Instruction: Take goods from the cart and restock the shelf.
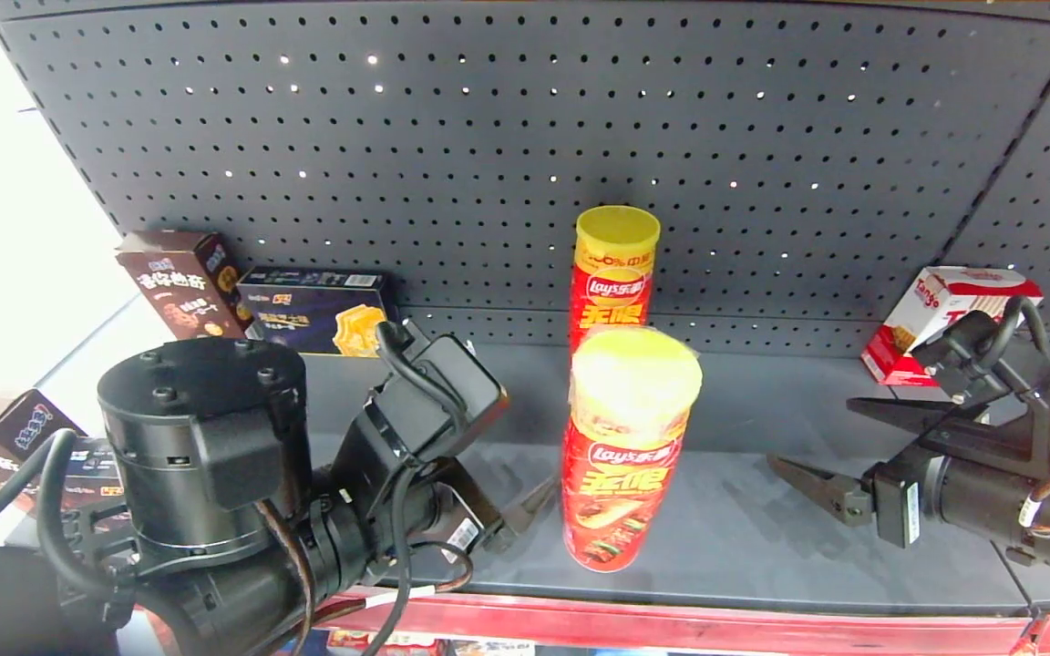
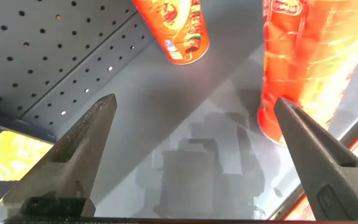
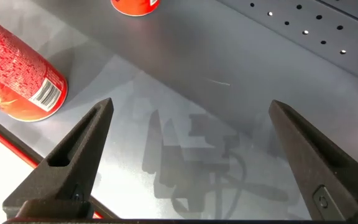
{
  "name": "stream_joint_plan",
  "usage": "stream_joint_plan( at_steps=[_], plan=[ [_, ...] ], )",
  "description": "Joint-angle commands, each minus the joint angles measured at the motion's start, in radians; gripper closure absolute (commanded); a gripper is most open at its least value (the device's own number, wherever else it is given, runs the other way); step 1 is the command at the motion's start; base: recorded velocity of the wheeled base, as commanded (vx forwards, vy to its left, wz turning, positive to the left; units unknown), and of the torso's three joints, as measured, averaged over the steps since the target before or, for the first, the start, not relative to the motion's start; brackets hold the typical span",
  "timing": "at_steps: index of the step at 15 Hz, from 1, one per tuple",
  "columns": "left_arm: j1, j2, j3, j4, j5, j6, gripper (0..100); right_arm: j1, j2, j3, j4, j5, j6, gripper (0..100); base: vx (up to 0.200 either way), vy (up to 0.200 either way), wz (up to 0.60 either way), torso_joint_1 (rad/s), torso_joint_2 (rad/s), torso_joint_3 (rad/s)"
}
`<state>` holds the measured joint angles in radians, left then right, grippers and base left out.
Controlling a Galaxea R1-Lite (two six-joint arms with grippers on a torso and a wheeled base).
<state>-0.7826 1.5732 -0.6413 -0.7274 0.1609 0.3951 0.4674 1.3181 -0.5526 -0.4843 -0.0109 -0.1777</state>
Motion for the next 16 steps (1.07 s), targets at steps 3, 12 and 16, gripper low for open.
stream_joint_plan(
  at_steps=[3, 12, 16],
  plan=[
    [-0.003, 0.016, -0.006, -0.001, 0.0, 0.001, 0, -0.006, 0.003, 0.0, 0.0, 0.002, 0.0, 0, 0.0, 0.0, 0.0, 0.0, 0.0, 0.0],
    [-0.011, 0.037, -0.001, -0.009, 0.0, -0.001, 0, -0.006, 0.001, 0.006, 0.0, 0.002, 0.0, 0, 0.0, 0.0, 0.0, 0.0, 0.0, 0.0],
    [-0.009, 0.036, 0.005, -0.009, 0.0, -0.002, 0, -0.006, 0.0, 0.008, 0.0, 0.002, 0.0, 0, 0.0, 0.0, 0.0, 0.0, 0.0, 0.0]
  ],
)
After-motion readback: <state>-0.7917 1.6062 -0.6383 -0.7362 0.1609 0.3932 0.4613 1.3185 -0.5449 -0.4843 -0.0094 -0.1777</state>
